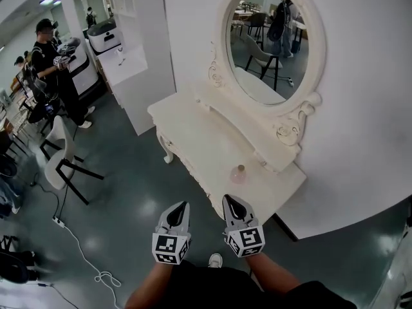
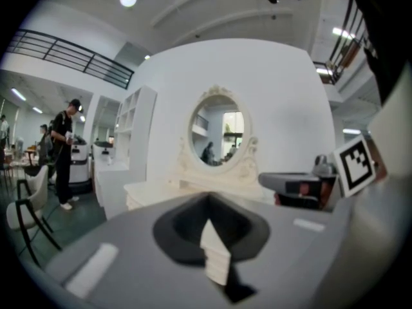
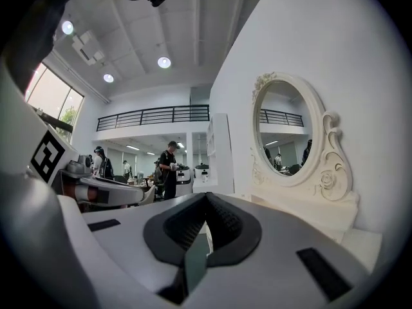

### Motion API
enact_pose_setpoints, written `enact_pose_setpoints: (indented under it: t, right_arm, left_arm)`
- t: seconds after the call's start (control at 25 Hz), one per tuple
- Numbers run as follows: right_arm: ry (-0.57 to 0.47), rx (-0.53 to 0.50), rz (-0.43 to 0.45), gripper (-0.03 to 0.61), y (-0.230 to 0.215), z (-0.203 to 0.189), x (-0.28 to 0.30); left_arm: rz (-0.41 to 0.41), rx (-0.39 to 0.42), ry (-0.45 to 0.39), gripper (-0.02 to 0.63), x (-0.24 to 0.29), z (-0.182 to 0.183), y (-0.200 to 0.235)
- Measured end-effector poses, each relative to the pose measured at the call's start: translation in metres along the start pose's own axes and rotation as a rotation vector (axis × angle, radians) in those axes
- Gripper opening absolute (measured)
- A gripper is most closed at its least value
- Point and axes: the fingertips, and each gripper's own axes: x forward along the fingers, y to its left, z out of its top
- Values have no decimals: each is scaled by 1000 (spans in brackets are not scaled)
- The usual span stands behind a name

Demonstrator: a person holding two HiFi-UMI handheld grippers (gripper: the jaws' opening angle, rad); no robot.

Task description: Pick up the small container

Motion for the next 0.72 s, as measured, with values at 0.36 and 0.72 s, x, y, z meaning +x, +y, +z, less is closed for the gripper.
enact_pose_setpoints:
  t: [0.36, 0.72]
  right_arm:
    - [52, -10, -49, 5, -24, -19, 48]
    - [45, 14, -195, 5, -51, -3, 112]
  left_arm:
    - [-14, -22, -31, 6, 45, 7, 34]
    - [-160, -12, -18, 6, 117, 25, 71]
